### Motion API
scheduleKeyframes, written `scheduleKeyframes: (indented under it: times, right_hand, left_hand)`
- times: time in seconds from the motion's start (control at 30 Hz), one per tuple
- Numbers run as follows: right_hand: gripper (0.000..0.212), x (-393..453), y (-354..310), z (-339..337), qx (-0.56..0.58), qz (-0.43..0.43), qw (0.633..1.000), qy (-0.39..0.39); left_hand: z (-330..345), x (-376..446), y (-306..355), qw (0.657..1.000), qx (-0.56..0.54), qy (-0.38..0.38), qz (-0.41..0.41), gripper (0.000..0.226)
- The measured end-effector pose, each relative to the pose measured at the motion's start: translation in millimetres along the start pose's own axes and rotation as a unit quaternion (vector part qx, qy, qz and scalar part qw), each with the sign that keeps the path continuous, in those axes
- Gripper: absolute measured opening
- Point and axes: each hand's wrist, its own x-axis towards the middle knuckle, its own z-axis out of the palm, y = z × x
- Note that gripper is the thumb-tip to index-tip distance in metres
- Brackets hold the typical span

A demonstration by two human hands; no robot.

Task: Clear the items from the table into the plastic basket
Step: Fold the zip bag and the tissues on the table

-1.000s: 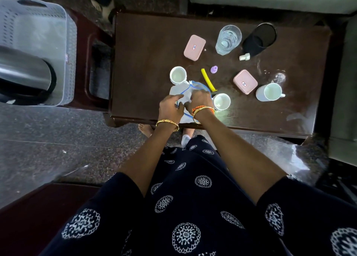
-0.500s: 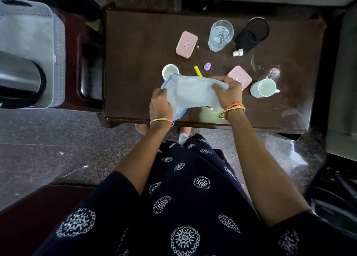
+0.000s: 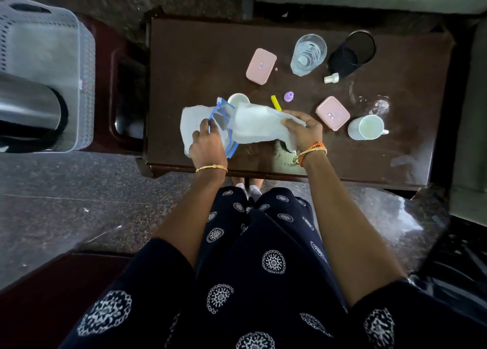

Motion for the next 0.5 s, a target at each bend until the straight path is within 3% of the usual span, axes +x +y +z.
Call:
scheduleKeyframes:
  times: [0.1, 0.2, 0.33, 0.5]
  right_hand:
    - [0.030, 2, 9, 2, 0.017, 0.029, 0.999, 0.013]
    - [0.026, 6, 13, -1, 0.029, 0.044, 0.998, 0.021]
    - [0.020, 8, 5, -9, 0.108, 0.099, 0.989, 0.035]
    - [0.013, -3, -7, -14, 0.268, 0.171, 0.948, -0.024]
  left_hand:
    - [28, 6, 5, 0.996, -0.015, -0.077, 0.033, 0.050]
    - [47, 8, 11, 0.987, -0.048, -0.136, 0.071, 0.029]
    - [40, 10, 17, 0.983, -0.134, -0.095, 0.076, 0.021]
    - [6, 13, 34, 0.951, -0.305, -0.042, 0.031, 0.017]
